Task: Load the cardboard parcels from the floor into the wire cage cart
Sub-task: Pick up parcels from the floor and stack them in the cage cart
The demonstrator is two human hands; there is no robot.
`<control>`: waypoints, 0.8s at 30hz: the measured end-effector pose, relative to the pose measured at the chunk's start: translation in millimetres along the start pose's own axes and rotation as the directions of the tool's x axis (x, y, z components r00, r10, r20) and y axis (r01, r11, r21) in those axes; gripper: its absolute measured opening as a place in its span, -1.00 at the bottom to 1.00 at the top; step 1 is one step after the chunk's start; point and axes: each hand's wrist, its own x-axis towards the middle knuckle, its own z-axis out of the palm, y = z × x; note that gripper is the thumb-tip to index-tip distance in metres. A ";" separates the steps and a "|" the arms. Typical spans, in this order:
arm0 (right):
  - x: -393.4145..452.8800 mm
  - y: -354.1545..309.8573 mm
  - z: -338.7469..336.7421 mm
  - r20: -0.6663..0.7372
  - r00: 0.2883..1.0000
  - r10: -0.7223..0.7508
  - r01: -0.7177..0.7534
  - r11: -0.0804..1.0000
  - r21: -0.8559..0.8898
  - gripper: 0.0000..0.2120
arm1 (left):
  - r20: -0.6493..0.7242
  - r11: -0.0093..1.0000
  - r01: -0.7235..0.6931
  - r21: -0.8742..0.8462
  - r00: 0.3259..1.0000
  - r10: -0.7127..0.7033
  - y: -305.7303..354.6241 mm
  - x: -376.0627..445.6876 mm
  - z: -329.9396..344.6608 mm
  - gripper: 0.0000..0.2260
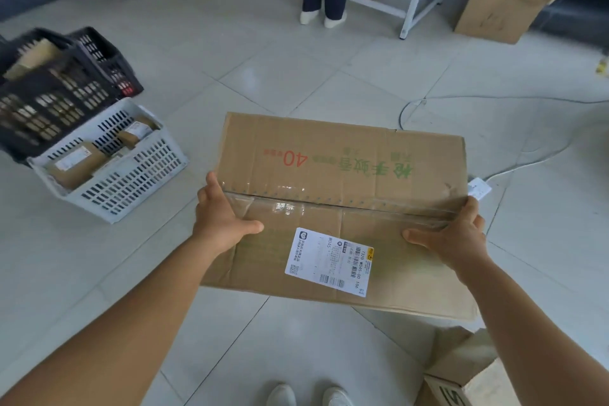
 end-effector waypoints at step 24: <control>-179.2 -211.6 57.4 0.490 0.664 -0.564 0.668 0.743 -0.050 0.25 | -0.509 0.865 0.371 -0.337 0.701 -0.499 -126.9 -275.0 -197.0 0.19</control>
